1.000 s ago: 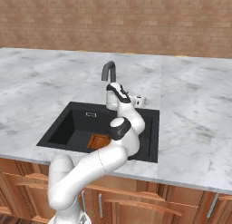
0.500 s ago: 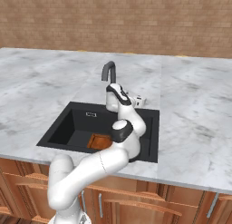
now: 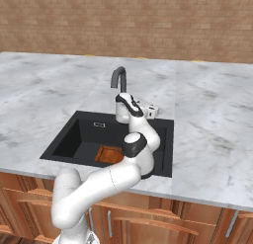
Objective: Turn on the sink faucet with hot water and rinse the cutting board for ten seconds, then turn off the faucet. Push the cutting board to reach the water if necessary.
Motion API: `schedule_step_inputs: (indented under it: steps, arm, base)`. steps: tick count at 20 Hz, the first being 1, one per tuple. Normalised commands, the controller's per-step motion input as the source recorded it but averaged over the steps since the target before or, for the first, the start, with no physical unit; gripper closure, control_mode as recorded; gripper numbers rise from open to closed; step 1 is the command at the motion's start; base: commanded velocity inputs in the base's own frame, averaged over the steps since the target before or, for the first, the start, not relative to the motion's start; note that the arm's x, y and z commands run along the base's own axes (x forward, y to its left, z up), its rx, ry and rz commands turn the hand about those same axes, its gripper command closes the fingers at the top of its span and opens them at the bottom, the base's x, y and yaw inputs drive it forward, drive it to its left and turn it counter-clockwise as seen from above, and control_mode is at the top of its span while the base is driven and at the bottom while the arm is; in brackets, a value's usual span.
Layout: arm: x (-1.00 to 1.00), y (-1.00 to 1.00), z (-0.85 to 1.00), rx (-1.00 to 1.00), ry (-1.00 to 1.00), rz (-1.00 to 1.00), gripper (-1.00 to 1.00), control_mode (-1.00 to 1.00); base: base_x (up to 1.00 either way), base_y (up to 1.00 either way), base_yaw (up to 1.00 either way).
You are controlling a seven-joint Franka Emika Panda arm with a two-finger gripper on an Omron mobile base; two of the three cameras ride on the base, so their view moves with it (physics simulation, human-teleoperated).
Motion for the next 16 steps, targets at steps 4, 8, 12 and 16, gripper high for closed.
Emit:
schedule_step_inputs:
  steps: [4, 8, 12, 16]
  arm:
    - [-0.35, -0.14, 0.00, 0.00, 0.02, 0.00, -1.00, -1.00]
    - [-0.35, -0.15, 0.00, 0.00, 0.04, 0.00, -1.00, -1.00]
    - [-0.33, -0.15, 0.00, 0.00, 0.03, 0.00, -1.00, -1.00]
    - [-0.28, -0.14, 0.00, 0.00, 0.01, 0.00, -1.00, -1.00]
  base:
    - [0.00, 0.00, 0.00]
    - [0.00, 0.00, 0.00]
    - [0.00, 0.00, 0.00]
    - [0.00, 0.00, 0.00]
